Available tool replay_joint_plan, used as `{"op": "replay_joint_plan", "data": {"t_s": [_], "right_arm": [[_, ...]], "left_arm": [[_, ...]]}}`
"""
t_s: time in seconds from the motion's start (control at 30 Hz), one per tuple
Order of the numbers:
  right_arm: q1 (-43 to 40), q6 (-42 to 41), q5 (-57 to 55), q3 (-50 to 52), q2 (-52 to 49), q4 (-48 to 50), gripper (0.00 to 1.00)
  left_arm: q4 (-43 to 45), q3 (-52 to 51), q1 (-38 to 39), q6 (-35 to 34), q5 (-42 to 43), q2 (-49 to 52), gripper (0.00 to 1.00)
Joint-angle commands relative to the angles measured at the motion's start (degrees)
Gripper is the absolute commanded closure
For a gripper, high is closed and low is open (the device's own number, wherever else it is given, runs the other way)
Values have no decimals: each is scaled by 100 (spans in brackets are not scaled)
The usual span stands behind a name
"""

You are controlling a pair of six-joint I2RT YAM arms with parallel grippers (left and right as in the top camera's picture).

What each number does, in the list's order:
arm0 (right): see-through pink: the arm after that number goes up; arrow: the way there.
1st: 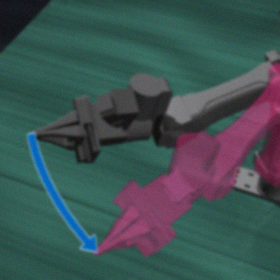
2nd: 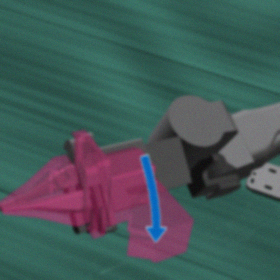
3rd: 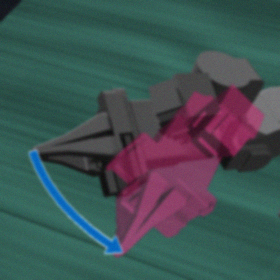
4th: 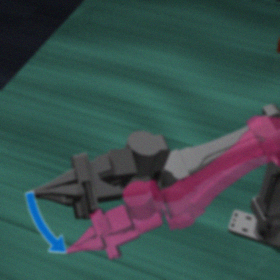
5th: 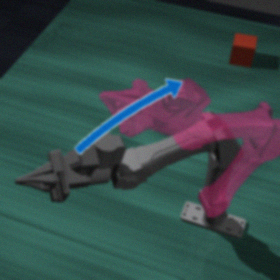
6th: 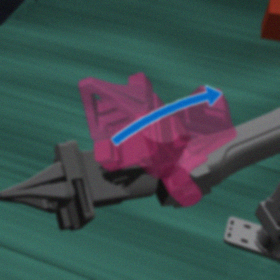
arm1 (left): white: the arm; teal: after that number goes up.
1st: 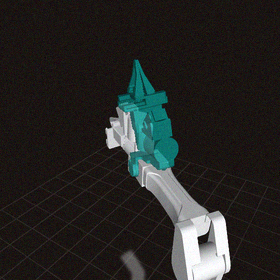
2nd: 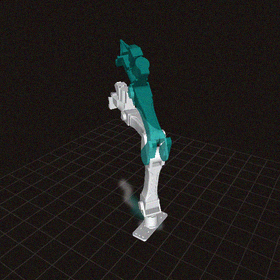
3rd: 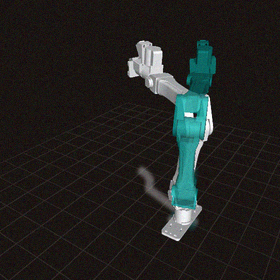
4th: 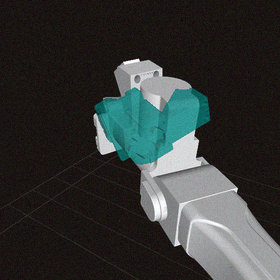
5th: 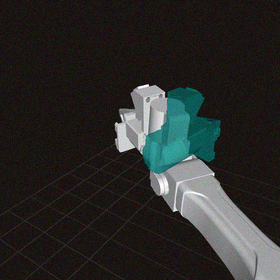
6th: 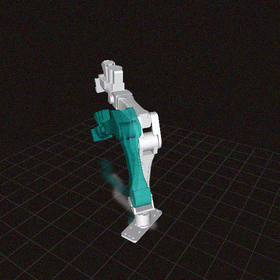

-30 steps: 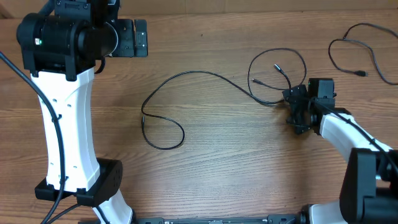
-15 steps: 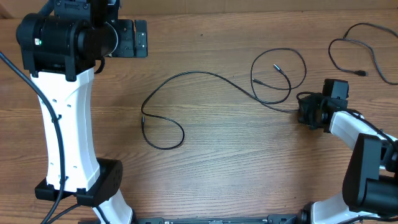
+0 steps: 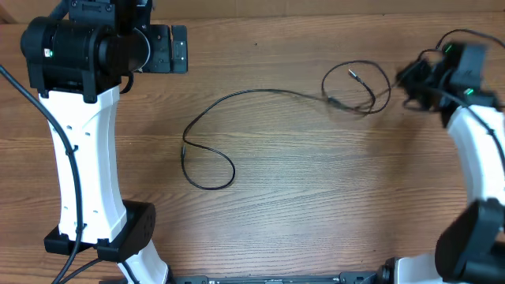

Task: Untangle cables
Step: 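Grasp a cable with the right gripper and lift it up and rightward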

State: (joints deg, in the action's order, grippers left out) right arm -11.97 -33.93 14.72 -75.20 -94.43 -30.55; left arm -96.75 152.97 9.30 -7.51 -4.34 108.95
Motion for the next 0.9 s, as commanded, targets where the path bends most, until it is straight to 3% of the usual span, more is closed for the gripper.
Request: {"op": "replay_joint_plan", "data": {"t_s": [0.0, 0.1, 0.4, 0.6, 0.87], "right_arm": [[-22, 695, -337, -1438, 496, -603, 96], [-20, 1014, -640, -2817, 592, -1217, 96], [-15, 1478, -1451, -5554, 636, -2251, 96], [-15, 1937, -2081, -6430, 704, -2747, 96], [-15, 2277, -3012, -6741, 1202, -2656, 96]], "left_arm": [[-4, -26, 17, 92, 138, 44, 0], [-4, -26, 17, 92, 138, 44, 0], [-4, -26, 17, 90, 140, 44, 0], [-4, -26, 15, 90, 140, 44, 0], [-4, -26, 17, 90, 140, 44, 0]]}}
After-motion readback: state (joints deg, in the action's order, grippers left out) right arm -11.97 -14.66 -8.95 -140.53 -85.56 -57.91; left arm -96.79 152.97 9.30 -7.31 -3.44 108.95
